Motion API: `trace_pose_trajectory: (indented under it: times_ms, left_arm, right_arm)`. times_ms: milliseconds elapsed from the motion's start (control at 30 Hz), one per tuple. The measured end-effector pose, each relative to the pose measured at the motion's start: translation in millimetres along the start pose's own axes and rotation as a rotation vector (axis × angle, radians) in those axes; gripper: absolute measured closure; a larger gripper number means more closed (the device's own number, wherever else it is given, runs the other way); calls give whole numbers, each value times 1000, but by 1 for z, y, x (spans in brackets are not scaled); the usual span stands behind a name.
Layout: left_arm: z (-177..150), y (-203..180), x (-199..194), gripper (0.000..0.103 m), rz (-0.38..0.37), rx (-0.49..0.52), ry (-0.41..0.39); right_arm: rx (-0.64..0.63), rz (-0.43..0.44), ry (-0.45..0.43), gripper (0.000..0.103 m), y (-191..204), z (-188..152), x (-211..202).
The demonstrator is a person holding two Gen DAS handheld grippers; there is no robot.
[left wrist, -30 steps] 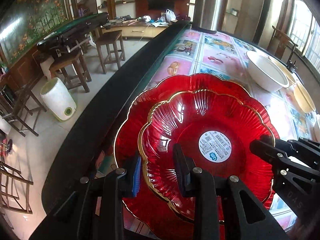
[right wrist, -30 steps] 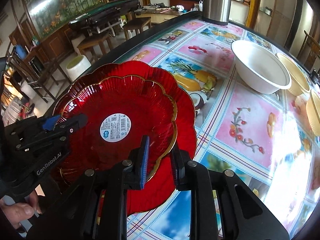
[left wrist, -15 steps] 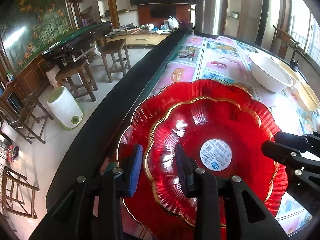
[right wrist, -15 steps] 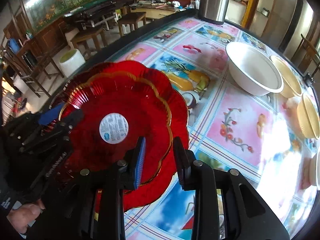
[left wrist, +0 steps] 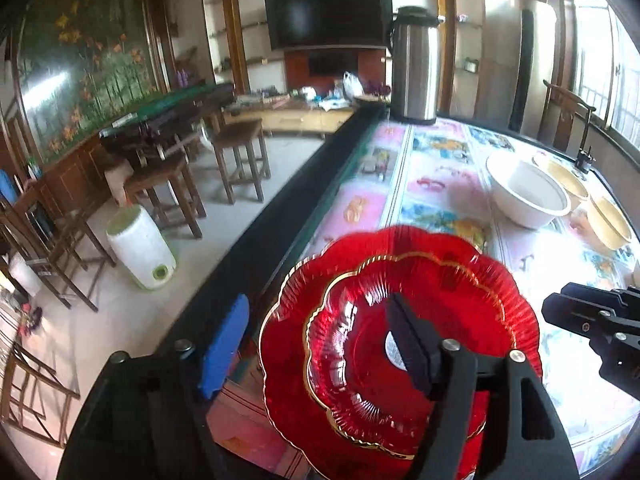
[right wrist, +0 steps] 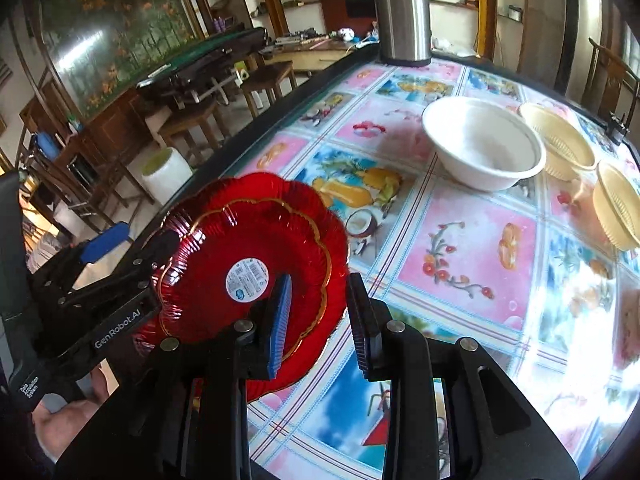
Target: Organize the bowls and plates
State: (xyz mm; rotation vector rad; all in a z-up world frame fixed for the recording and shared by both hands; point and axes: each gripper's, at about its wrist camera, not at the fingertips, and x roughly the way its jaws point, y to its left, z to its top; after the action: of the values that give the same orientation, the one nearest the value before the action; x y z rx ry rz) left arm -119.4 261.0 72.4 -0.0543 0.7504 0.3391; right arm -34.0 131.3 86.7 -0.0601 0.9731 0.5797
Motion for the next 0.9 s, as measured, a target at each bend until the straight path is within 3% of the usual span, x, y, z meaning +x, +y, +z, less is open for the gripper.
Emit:
trace_pose_trajectory:
  times_ms: [433,533,700,900]
  left_arm:
    - [9,-6,-11,28,-31,-30,-32]
    - [10,-8,-12,28,-46,-43,-18]
    - [10,-11,-28,27,-17,-4,-38]
    - [17,-1,-38,27,-24,-57,-68]
  right_arm:
    - [60,40,-88,74,-20,2,-37]
    - [70,63,-138,57,-24,4,-51]
    - [99,106,-182,56,-30,12,-60]
    - [104,128,-189,56,-33,11,-64]
